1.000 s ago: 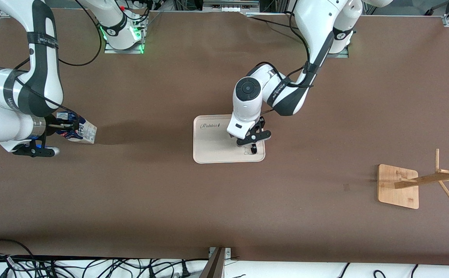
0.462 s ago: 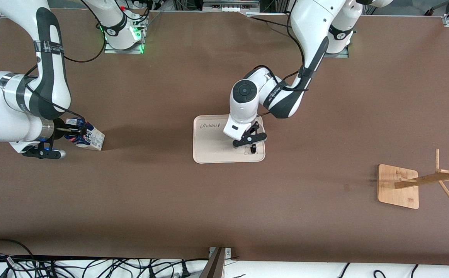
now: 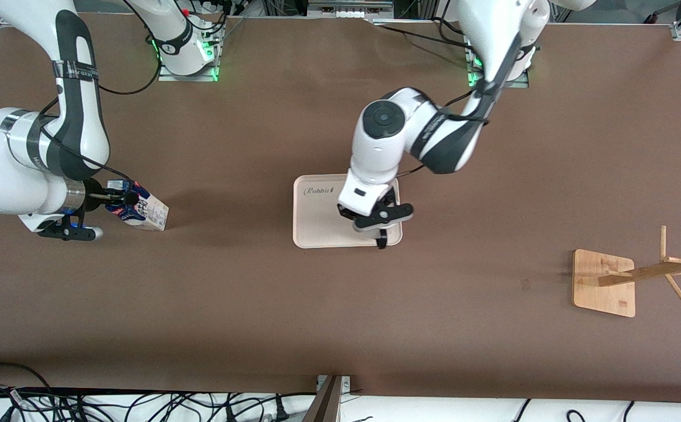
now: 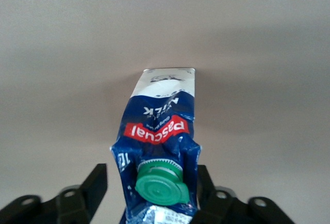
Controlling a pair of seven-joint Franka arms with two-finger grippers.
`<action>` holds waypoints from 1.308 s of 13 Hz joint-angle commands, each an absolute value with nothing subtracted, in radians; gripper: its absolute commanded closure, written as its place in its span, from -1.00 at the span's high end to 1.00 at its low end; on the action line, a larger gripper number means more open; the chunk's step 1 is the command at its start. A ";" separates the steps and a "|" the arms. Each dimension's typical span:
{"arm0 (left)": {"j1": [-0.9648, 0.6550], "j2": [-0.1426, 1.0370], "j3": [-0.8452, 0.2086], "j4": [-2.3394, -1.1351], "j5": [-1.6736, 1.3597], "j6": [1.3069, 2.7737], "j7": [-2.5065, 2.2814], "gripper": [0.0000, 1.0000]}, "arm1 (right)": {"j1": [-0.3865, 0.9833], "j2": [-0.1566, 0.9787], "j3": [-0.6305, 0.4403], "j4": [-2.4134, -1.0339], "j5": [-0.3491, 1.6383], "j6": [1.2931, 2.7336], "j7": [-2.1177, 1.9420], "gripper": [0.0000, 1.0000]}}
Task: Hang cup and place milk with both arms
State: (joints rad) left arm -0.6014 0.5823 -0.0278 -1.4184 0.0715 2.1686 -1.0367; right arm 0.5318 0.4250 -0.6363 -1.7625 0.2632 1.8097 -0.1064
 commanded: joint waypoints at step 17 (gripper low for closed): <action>0.097 0.425 -0.045 -1.221 -0.103 1.543 -0.109 -1.00 | 0.526 0.311 -0.764 -1.190 0.222 1.348 -0.288 1.00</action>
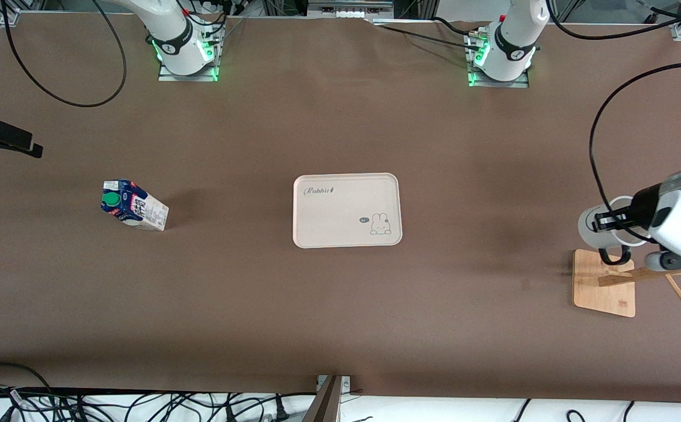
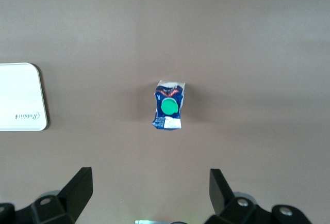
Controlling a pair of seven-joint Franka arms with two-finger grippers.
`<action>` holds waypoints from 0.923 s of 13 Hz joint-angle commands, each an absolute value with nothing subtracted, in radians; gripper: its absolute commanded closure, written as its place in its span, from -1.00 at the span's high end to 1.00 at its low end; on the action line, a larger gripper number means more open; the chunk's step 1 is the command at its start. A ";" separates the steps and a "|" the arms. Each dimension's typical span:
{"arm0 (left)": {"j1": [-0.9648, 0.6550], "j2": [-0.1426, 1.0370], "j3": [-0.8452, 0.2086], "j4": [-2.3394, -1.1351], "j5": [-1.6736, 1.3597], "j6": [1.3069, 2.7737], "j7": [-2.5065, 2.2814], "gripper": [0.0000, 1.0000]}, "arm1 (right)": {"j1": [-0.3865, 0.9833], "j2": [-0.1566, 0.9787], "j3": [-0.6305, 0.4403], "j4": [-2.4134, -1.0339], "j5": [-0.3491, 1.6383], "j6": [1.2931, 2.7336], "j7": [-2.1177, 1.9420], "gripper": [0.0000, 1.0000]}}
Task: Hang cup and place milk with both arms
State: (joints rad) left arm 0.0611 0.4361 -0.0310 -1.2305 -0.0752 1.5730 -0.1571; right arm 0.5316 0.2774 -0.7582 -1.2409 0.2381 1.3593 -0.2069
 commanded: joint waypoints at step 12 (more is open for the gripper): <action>0.199 0.449 -0.034 -1.169 -0.097 1.549 0.103 -1.00 | -0.049 0.190 -0.107 -1.358 0.074 1.482 -0.263 1.00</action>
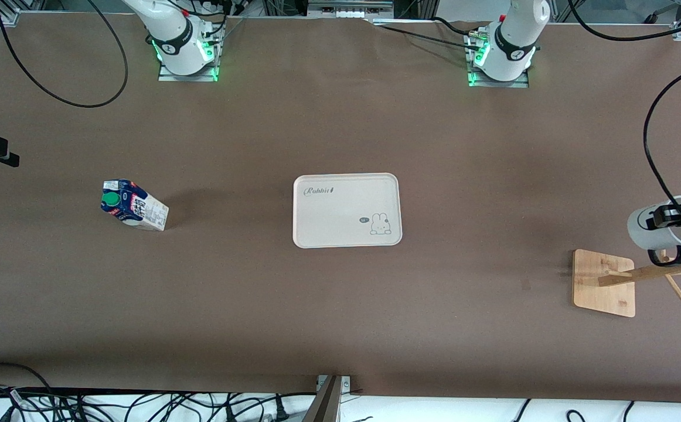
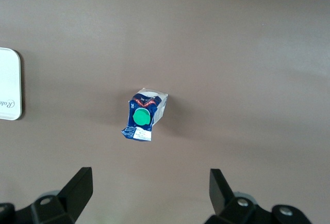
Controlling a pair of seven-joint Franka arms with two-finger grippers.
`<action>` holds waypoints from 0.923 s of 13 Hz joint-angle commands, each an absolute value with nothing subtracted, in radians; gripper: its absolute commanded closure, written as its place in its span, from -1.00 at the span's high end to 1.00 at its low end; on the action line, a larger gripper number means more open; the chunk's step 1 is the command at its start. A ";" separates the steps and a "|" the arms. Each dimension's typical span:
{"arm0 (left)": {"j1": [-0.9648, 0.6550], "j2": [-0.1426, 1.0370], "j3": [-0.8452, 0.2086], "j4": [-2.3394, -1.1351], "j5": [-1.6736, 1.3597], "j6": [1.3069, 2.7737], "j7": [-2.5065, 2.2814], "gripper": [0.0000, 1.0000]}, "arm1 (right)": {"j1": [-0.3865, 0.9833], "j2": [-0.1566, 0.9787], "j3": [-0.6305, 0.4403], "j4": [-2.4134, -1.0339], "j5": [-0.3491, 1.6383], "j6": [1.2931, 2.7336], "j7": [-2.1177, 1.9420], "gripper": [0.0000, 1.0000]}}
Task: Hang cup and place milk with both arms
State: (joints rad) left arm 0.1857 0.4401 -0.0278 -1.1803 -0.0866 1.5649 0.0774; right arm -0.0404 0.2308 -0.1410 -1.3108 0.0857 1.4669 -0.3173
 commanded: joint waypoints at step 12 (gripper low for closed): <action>0.152 0.439 -0.055 -1.183 -0.057 1.514 -0.071 1.00 | 0.023 0.176 -0.081 -1.350 -0.061 1.477 0.040 1.00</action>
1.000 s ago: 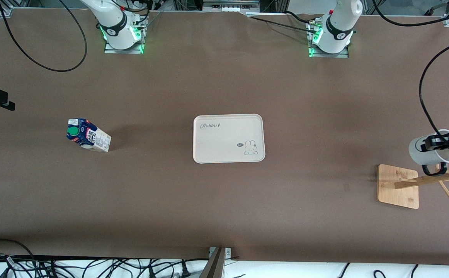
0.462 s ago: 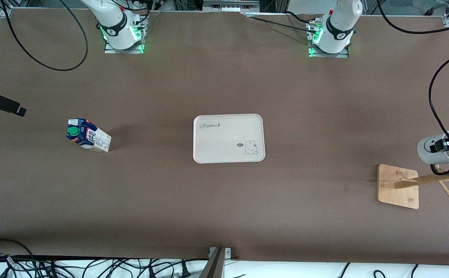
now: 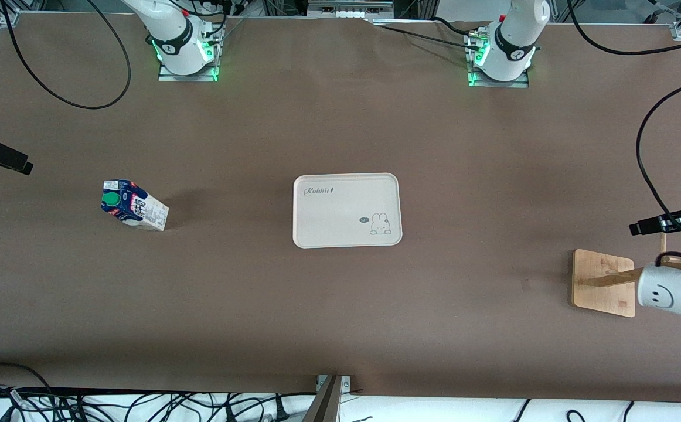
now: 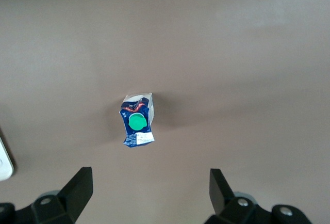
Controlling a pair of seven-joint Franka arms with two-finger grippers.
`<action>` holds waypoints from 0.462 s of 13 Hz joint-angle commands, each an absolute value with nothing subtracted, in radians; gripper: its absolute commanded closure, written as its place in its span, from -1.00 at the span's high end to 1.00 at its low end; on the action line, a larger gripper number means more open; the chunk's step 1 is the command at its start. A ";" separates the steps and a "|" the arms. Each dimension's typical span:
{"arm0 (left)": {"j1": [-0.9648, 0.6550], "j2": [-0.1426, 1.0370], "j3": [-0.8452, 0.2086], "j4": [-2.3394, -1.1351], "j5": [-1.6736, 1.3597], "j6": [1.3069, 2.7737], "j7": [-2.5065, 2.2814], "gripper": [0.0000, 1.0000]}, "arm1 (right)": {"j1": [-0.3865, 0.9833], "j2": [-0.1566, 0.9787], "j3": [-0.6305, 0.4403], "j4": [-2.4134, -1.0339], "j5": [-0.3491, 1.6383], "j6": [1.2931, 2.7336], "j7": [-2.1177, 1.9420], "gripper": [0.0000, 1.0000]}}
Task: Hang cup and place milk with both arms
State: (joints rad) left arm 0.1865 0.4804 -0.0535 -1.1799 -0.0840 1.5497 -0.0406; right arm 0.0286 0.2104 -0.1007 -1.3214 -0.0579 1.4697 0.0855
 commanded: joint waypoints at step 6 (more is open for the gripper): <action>0.057 0.377 -0.057 -1.189 0.029 1.499 0.037 1.00 | 0.020 0.146 -0.066 -1.351 -0.043 1.465 0.018 1.00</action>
State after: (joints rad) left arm 0.0527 0.3903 -0.0572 -1.1785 0.0083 1.5085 -0.0265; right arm 0.0287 0.1948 -0.0707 -1.3217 -0.0566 1.5120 0.0360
